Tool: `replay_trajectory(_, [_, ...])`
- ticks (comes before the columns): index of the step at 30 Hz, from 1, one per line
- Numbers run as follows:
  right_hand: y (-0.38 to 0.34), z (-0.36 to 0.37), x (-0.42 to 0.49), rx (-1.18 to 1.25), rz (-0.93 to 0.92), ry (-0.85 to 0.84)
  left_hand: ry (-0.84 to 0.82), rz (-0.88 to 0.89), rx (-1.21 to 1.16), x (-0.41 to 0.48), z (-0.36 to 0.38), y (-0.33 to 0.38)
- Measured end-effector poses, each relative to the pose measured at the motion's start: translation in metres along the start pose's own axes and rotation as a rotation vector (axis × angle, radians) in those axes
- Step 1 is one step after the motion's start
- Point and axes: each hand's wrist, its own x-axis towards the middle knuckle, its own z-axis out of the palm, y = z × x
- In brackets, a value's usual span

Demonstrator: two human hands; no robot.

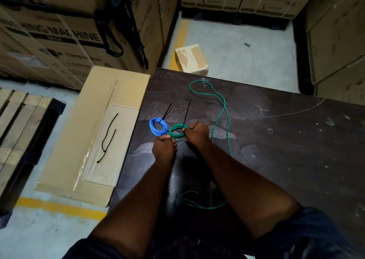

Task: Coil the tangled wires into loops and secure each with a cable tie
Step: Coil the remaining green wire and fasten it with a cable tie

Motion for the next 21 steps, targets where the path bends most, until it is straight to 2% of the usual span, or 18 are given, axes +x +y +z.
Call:
replay_trajectory(2, [0.015, 0.014, 0.017, 0.018, 0.015, -0.029, 0.011, 0.017, 0.008, 0.000, -0.002, 0.000])
replay_trajectory(9, [-0.009, -0.017, -0.024, 0.090, 0.063, -0.088, -0.019, 0.065, 0.035, 0.001, -0.015, -0.007])
replay_trajectory(17, [0.015, -0.055, -0.046, 0.368, 0.072, -0.159, -0.026, 0.119, 0.061, -0.019, -0.028, -0.015])
replay_trajectory(21, [0.035, -0.079, -0.056, 0.401, 0.071, -0.121, -0.129, 0.133, 0.168, -0.031, -0.029, -0.027])
